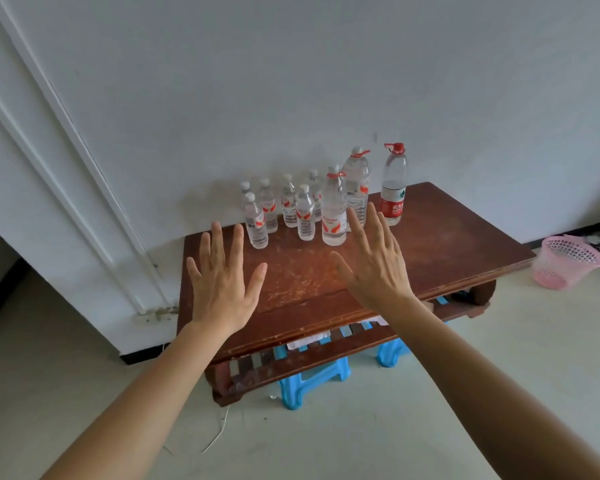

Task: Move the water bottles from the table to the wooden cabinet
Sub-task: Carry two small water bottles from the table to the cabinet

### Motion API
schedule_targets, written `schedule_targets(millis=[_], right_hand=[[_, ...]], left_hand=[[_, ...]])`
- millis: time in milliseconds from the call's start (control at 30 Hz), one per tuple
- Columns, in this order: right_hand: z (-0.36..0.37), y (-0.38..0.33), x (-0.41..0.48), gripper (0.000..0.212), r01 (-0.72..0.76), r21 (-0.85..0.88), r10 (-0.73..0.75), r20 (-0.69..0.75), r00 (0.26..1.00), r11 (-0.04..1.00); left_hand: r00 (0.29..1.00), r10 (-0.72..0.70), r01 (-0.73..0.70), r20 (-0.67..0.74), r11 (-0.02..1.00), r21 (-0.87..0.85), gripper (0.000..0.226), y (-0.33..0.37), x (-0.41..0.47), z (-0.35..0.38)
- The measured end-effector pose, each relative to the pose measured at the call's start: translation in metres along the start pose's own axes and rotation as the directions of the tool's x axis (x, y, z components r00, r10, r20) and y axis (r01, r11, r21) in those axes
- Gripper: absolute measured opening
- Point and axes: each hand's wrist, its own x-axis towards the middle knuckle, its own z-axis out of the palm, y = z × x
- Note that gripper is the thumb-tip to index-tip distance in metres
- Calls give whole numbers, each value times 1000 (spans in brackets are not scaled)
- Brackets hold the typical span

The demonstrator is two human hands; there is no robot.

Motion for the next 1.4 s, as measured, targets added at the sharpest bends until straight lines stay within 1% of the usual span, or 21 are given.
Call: schedule_targets(millis=[133, 267, 400, 500, 567, 667, 767, 833, 967, 1033, 1133, 1200, 1233, 1300, 1400], right_hand=[[50, 5, 60, 83, 23, 49, -25, 21, 999, 999], [100, 8, 123, 91, 7, 95, -10, 31, 999, 995], [147, 3, 186, 95, -90, 188, 74, 90, 993, 978], [180, 5, 222, 99, -129, 283, 100, 117, 988, 950], [199, 9, 236, 102, -141, 330, 109, 113, 988, 933], [242, 25, 257, 103, -208, 384, 161, 150, 975, 900], [282, 41, 270, 104, -261, 426, 211, 162, 964, 866], [311, 52, 278, 104, -323, 440, 257, 204, 945, 838], [349, 62, 288, 104, -352, 434, 300, 186, 936, 829], [369, 71, 294, 102, -395, 455, 345, 193, 919, 798], [389, 79, 302, 100, -421, 482, 390, 169, 905, 768], [401, 83, 304, 99, -431, 509, 416, 151, 897, 745], [406, 86, 305, 99, -442, 526, 433, 150, 889, 726], [411, 89, 306, 97, -470, 559, 459, 173, 872, 683], [412, 90, 306, 93, -481, 568, 462, 191, 866, 668]], left_hand=[[999, -33, 33, 13, 999, -18, 80, -27, 59, 38], [1000, -5, 6, 20, 998, -68, 83, -55, 134, 78], [998, 14, -7, 57, 992, -123, 90, -85, 213, 118], [995, 38, -23, 89, 987, -159, 95, -103, 261, 149], [994, 11, 10, 106, 980, -200, 99, -109, 280, 168], [991, -36, 72, 130, 956, -285, 107, -115, 308, 210], [991, -81, 115, 108, 925, -363, 117, -117, 322, 246], [984, -145, 174, 102, 897, -405, 118, -118, 329, 269], [969, -229, 245, 92, 845, -475, 115, -109, 335, 303], [962, -267, 263, 59, 843, -470, 111, -104, 339, 325], [919, -393, 332, -13, 794, -509, 113, -96, 344, 344], [891, -452, 359, -35, 752, -552, 109, -91, 347, 355], [886, -463, 365, -37, 744, -560, 107, -89, 348, 360], [898, -435, 338, -60, 771, -540, 102, -88, 349, 366], [948, -307, 228, -85, 839, -493, 96, -92, 349, 365]])
